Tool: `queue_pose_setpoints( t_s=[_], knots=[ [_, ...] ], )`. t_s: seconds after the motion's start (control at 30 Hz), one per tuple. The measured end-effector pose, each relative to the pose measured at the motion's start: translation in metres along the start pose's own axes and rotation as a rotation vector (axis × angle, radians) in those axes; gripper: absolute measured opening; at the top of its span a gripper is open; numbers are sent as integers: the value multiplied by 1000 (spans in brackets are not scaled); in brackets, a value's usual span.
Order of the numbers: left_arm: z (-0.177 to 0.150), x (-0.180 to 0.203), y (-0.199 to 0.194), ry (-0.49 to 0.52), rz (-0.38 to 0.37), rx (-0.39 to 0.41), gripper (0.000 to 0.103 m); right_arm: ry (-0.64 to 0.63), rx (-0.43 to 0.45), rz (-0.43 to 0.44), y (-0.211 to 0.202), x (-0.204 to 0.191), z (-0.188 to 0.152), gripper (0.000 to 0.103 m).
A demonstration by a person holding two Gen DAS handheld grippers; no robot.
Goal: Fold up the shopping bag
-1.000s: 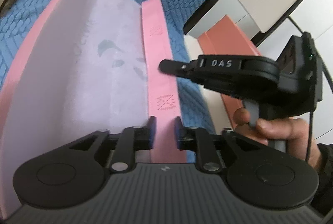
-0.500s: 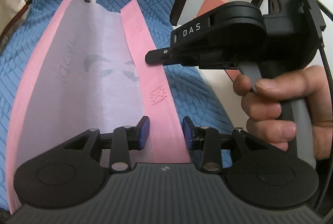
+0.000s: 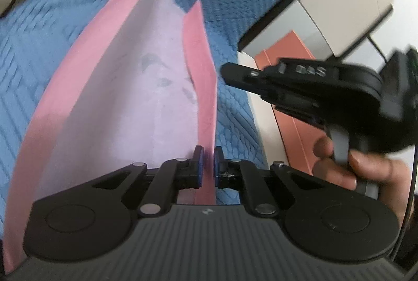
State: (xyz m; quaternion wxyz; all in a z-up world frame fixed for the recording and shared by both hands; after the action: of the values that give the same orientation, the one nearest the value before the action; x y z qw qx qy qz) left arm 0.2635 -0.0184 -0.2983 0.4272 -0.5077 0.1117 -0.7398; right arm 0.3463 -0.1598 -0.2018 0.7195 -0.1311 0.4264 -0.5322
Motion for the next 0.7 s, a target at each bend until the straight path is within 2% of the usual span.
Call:
queue_pose_setpoints(
  t_s=[0.17, 0.3, 0.57, 0.7],
  knots=[
    [0, -22, -5, -163, -21, -13, 9, -30, -10, -11, 6, -10, -5, 9],
    [-1, -32, -7, -224, -25, -20, 10, -96, -53, -19, 20, -21, -18, 9],
    [4, -35, -13, -192, -7, -6, 11, -201, -129, -29, 40, -34, -38, 8],
    [13, -33, -27, -144, 9, 40, 11, -206, -134, -29, 42, -34, -40, 8]
  ],
)
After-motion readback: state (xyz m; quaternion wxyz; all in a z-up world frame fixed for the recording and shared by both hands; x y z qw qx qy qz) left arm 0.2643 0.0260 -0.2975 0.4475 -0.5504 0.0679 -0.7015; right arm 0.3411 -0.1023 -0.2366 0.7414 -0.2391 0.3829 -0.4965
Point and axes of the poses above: each gripper's, at about its wrist camera, not at the fingertips, and y roughly the way its jaws point, x to its right, z to its top, the point moved 9 cm from there along y, roughly the way its jaws point, and after that the axes turned 2 degrees about x, right-handed, at the moved point
